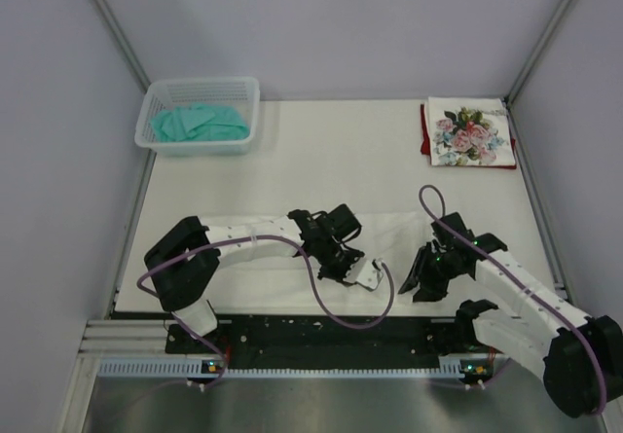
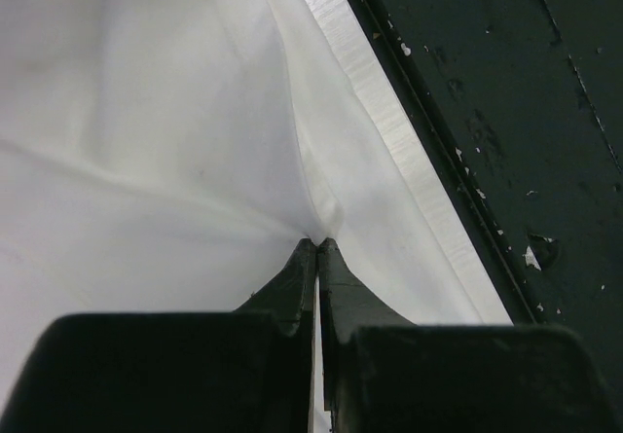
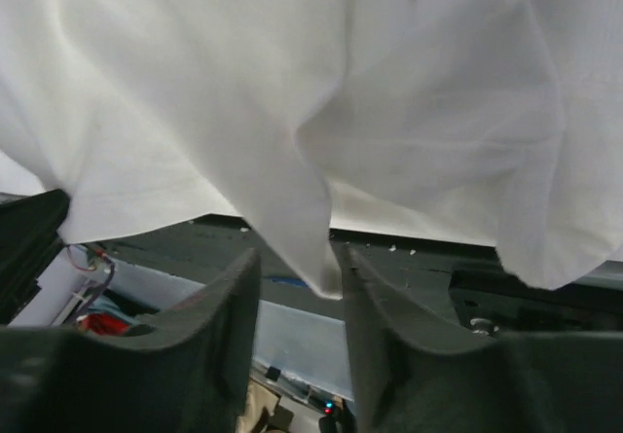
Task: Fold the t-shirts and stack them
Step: Fold the other side of the tshirt into a rectangle, then rotate the tshirt 90 degrees
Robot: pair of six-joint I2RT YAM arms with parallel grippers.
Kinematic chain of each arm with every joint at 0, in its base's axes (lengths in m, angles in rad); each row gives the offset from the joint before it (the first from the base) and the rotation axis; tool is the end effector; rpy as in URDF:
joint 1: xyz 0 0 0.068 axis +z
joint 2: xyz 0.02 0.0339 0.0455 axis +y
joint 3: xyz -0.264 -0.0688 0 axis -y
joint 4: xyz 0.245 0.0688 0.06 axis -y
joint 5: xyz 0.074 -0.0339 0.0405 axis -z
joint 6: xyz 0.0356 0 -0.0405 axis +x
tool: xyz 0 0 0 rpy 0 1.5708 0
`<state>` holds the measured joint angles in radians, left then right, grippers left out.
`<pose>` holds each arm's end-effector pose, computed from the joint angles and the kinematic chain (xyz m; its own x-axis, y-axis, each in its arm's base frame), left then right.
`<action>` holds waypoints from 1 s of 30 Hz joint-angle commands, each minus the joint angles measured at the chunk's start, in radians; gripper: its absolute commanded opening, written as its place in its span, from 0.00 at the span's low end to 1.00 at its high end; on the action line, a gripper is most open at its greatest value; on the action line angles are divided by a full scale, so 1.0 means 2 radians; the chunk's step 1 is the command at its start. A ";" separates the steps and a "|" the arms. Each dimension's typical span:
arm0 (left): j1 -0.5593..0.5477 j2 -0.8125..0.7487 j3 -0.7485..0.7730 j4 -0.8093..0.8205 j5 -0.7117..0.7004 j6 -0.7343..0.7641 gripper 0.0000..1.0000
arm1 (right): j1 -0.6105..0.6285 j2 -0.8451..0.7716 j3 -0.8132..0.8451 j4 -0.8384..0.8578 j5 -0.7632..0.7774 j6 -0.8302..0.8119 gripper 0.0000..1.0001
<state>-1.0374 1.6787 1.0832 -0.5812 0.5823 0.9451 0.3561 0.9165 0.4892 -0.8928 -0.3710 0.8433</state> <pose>0.1483 -0.2896 0.1924 0.3950 0.6625 -0.6365 0.8646 -0.5022 0.0138 0.1209 0.0587 0.1722 -0.9094 0.4044 0.0973 0.4060 0.8123 0.4188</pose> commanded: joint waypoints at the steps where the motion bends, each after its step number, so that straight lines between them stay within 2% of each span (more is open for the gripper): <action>1: 0.000 -0.001 0.011 -0.007 0.013 0.002 0.00 | 0.012 0.022 -0.012 0.042 0.002 0.022 0.30; 3: 0.001 -0.003 0.008 -0.004 0.009 0.001 0.00 | 0.011 0.022 -0.008 0.040 0.011 0.022 0.07; 4: 0.000 -0.003 0.007 -0.003 0.006 0.001 0.00 | 0.011 0.020 -0.005 0.034 0.017 0.023 0.00; 9: 0.003 0.000 0.014 0.006 0.007 -0.003 0.00 | 0.011 -0.009 0.012 -0.032 0.071 0.031 0.00; 11: 0.003 0.007 0.021 0.003 0.011 -0.005 0.05 | 0.011 -0.020 0.019 -0.055 0.080 0.021 0.00; 12: 0.002 0.011 0.027 -0.008 0.016 -0.002 0.09 | 0.011 -0.020 0.026 -0.068 0.087 0.015 0.00; 16: 0.002 0.014 0.043 -0.038 0.034 0.002 0.41 | 0.011 -0.013 0.022 -0.081 0.091 0.003 0.00; 18: 0.002 0.009 0.046 -0.040 0.028 -0.003 0.49 | 0.011 0.003 0.025 -0.060 0.070 -0.003 0.33; 20: 0.003 0.000 0.054 -0.054 0.016 -0.006 0.53 | 0.011 0.018 0.052 -0.057 0.079 -0.014 0.44; 23: 0.021 -0.029 0.060 -0.063 -0.011 -0.029 0.55 | 0.009 0.035 0.123 -0.058 0.127 -0.034 0.50; 26: 0.071 -0.058 0.064 -0.059 -0.053 -0.065 0.54 | -0.007 0.074 0.187 -0.029 0.152 -0.060 0.50; 28: 0.126 -0.068 0.067 -0.054 -0.079 -0.088 0.49 | -0.020 0.106 0.211 0.010 0.164 -0.077 0.38; 30: 0.178 -0.069 0.065 -0.038 -0.107 -0.113 0.37 | -0.035 0.141 0.216 0.066 0.159 -0.091 0.22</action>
<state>-0.8631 1.6012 1.1732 -0.6888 0.4988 0.8349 0.3370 1.0916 0.8631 -0.9546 -0.1143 0.7410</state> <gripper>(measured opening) 0.453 0.364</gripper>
